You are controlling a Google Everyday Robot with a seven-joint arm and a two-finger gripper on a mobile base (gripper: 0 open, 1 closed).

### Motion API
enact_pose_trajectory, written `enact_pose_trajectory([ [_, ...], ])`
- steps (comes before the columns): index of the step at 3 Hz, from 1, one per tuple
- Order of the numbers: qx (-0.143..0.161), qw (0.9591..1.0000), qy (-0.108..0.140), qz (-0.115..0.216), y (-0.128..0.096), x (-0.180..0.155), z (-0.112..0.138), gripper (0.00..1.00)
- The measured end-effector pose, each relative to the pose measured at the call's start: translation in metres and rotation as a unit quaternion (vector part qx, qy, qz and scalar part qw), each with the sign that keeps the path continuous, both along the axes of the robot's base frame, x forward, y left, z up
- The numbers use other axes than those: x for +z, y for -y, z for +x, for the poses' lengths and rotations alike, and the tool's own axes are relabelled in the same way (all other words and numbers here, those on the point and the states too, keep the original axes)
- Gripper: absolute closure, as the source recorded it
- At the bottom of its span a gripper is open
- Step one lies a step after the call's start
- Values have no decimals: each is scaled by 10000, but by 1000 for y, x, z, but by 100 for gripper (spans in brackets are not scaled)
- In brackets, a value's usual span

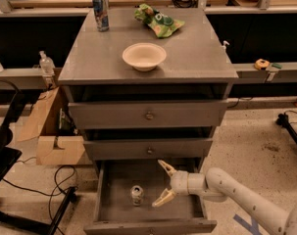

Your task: Pick 7up can from bottom drawer and place on counter

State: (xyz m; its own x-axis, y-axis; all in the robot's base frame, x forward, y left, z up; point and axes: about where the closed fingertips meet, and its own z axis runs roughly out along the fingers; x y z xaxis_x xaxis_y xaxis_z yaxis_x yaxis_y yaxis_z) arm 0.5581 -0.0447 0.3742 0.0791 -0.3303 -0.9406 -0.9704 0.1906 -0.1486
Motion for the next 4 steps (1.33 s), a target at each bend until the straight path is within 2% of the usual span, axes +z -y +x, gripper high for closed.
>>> enact_pose_trajectory([
  [1, -18, 10000, -59, 37, -2, -9, -1, 0],
  [2, 92, 9998, -164, 20, -11, -21, -1, 0],
  [3, 184, 9988, -450, 85, -27, -67, -2, 0],
  [4, 216, 9967, -722, 290, -39, -115, -3, 0],
])
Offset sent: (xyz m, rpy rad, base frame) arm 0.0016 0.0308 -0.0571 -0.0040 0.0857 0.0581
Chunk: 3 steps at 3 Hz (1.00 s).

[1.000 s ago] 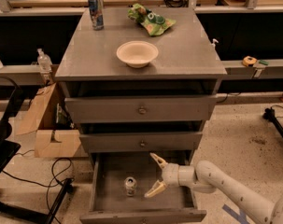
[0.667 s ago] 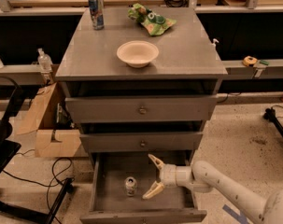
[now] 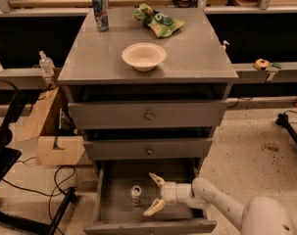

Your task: Pick 7up can from bottom drawer and place on counter

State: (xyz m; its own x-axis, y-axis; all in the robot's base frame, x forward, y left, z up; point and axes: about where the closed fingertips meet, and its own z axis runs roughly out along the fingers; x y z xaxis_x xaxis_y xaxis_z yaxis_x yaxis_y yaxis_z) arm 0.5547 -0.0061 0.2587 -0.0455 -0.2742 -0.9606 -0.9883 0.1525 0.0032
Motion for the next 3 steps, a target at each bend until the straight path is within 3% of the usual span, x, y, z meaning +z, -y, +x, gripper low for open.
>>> enact_pose_trajectory([
  [2, 37, 9988, -378, 308, -21, -64, 15, 0],
  [3, 98, 9982, -495, 328, -38, -81, 25, 14],
])
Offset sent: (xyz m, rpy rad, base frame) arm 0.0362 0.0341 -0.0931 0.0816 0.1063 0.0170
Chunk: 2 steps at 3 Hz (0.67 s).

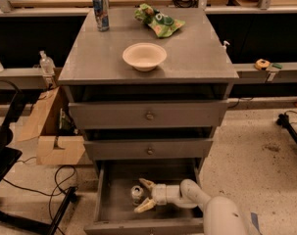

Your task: Pick 7up can from bottom drawer and place on counter

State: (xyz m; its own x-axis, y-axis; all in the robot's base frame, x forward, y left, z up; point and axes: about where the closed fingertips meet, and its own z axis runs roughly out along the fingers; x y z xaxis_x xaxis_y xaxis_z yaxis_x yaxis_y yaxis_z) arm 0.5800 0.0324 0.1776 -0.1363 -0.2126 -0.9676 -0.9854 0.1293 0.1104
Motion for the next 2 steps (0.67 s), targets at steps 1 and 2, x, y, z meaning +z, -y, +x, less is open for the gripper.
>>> enact_pose_trajectory([
  [1, 87, 9999, -76, -43, -20, -10, 8, 37],
  [2, 110, 9999, -82, -43, -24, -11, 9, 60],
])
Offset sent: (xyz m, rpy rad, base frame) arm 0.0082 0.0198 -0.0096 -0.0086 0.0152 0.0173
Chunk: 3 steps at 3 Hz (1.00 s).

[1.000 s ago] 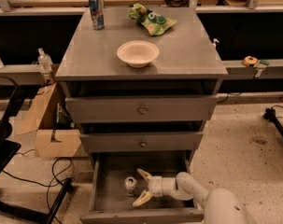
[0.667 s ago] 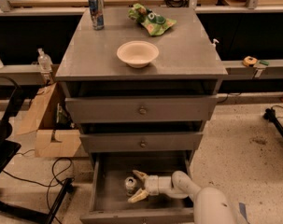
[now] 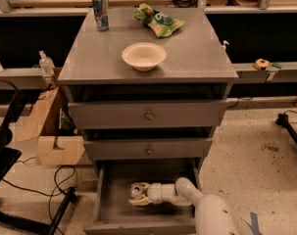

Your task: Pick 7up can from bottom drawer and place on counter

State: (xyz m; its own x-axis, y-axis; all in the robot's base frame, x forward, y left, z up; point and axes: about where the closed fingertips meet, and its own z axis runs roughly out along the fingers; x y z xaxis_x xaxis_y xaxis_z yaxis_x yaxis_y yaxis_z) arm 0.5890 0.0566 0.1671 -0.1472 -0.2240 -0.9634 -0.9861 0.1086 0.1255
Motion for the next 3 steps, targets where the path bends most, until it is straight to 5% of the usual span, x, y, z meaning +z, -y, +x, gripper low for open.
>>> enact_pose_trajectory([
  [1, 81, 9999, -30, 54, 8, 27, -17, 91],
  [3, -368, 9992, -175, -1, 97, 189, -19, 100],
])
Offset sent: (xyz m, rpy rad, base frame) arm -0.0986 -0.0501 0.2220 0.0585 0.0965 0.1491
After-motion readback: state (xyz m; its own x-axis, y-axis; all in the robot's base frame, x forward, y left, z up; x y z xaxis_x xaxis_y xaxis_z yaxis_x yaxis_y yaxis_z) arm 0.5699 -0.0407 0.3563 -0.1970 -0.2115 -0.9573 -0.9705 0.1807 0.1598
